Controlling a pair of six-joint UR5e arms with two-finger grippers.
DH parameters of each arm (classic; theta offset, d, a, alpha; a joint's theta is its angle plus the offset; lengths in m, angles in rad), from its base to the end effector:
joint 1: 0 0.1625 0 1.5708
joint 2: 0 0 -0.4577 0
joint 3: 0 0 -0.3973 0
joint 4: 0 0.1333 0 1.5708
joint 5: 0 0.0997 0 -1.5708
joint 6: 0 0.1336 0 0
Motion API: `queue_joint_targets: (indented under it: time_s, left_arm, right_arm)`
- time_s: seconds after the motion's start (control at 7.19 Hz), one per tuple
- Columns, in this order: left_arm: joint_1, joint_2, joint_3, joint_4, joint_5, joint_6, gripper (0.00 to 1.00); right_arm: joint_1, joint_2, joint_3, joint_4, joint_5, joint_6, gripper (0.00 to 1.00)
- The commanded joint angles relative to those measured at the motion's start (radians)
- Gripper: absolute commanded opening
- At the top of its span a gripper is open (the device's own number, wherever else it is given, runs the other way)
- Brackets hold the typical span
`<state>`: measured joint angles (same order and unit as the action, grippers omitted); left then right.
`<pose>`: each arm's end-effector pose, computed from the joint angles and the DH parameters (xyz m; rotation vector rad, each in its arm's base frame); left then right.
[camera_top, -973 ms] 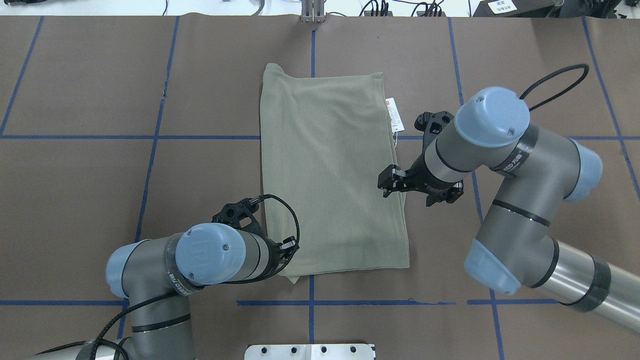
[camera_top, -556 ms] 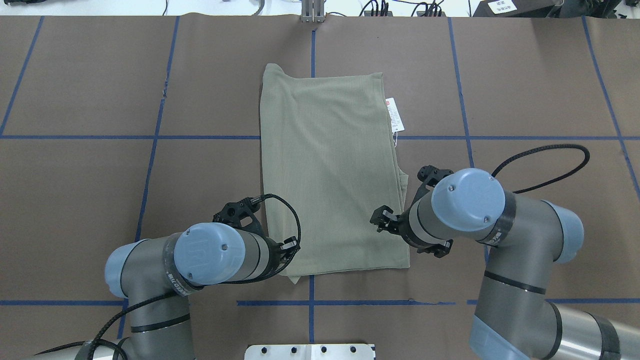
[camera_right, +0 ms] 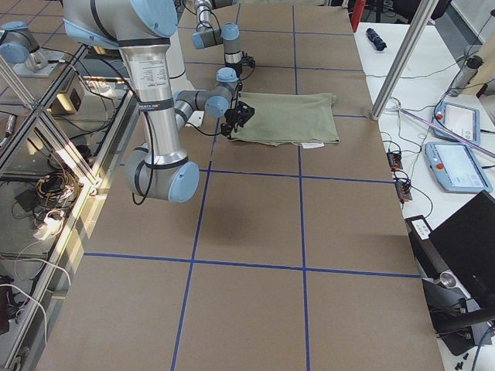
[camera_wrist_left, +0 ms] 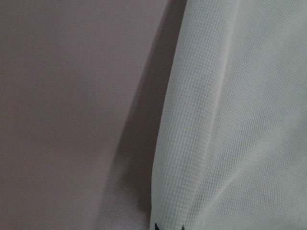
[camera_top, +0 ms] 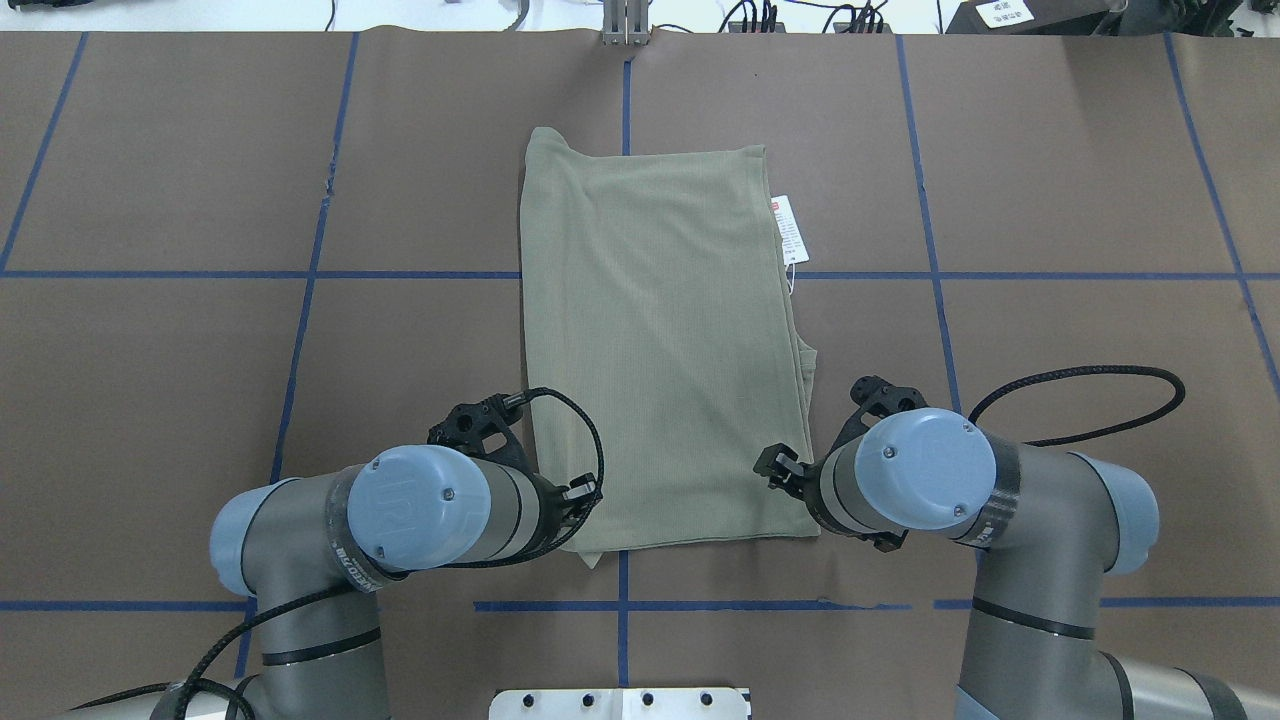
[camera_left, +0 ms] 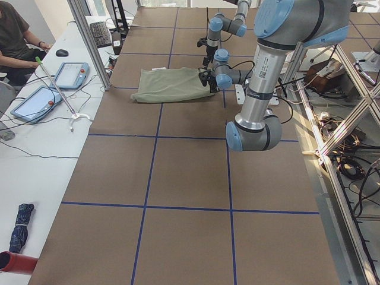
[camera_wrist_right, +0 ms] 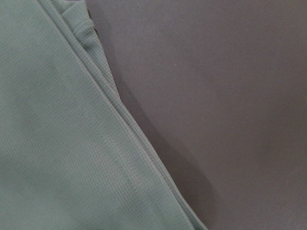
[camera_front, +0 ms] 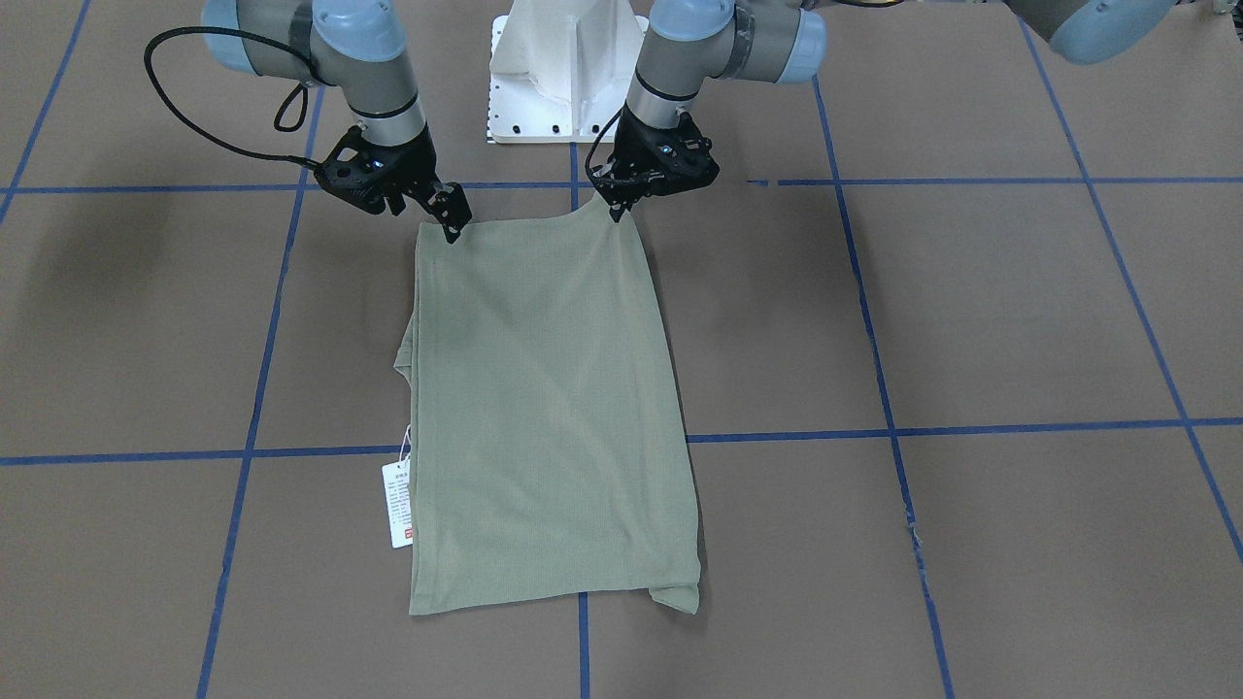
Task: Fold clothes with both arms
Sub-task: 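Move the right gripper to the other near corner beside the left gripper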
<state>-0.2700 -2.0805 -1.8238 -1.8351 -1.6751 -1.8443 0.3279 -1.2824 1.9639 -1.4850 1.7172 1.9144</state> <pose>0.6195 -0.2953 0.2710 -0.0976 1.0351 -0.4407 -0.5335 -0.3017 0.3769 -0.1473 -0.7762 0.5807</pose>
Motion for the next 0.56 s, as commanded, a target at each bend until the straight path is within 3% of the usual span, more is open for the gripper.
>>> queue_joint_targets:
  time_s: [0.0,0.42]
  left_arm:
    - [0.000,0.000,0.000,-0.003,0.003,0.000,0.00]
    - [0.000,-0.001,0.000,-0.004,0.002,0.000,0.00]
  right_arm:
    - [-0.004,0.046,-0.058,-0.001,-0.001,-0.002,1.00]
    - [-0.003,0.043,-0.080,0.000,0.002,-0.002,1.00]
